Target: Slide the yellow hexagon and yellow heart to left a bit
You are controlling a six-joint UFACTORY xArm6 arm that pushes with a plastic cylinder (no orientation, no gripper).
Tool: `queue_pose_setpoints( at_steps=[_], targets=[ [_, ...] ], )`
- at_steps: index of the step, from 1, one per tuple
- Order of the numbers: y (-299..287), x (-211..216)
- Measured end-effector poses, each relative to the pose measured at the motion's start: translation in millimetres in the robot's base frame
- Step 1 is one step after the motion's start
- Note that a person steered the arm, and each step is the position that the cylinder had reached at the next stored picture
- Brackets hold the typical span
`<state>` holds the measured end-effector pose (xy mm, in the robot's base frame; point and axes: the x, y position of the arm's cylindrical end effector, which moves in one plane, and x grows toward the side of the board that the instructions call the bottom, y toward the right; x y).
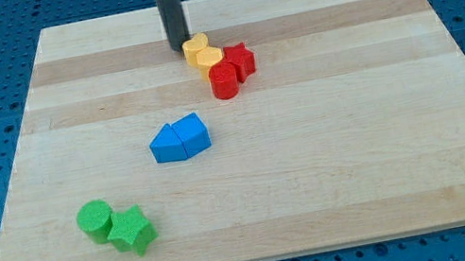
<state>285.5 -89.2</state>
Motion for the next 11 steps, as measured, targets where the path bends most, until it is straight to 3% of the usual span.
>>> queue_pose_setpoints(
  at_steps=[1,3,5,8,11],
  targets=[
    [-72,16],
    [-95,179],
    [-85,202],
    [-45,202],
    [-12,176]
  ],
)
